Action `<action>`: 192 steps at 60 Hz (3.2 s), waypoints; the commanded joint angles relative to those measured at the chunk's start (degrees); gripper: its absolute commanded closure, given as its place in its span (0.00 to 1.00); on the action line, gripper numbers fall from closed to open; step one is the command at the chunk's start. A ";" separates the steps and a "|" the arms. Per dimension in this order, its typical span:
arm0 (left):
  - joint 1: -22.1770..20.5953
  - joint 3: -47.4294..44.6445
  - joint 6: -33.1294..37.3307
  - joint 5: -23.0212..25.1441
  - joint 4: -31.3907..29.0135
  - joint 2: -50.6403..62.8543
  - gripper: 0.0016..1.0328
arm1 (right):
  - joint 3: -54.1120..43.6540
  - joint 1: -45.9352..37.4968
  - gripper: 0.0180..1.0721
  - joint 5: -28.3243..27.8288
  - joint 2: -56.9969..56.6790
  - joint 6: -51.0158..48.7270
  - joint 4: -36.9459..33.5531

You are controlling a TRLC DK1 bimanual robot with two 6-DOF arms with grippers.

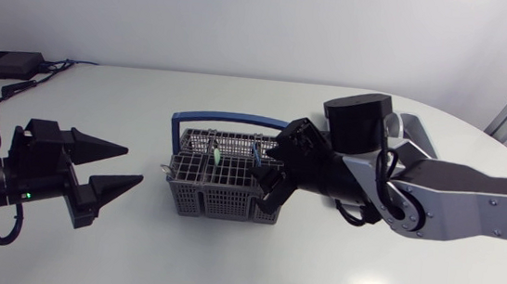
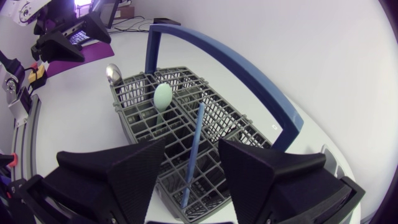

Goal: Unload the cutlery basket into the drawer organizer.

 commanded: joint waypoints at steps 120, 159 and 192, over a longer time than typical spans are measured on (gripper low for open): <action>-0.29 -1.86 1.64 0.05 2.18 0.42 0.05 | -2.29 -0.57 0.94 -5.29 -17.15 8.80 1.19; -2.40 1.39 9.90 -2.93 -0.37 1.12 0.05 | 7.20 -27.29 0.94 -16.80 -26.03 11.26 -24.56; -16.29 14.40 34.51 -19.46 -21.90 3.23 0.04 | 27.06 -37.66 0.94 -13.55 10.45 9.24 -30.98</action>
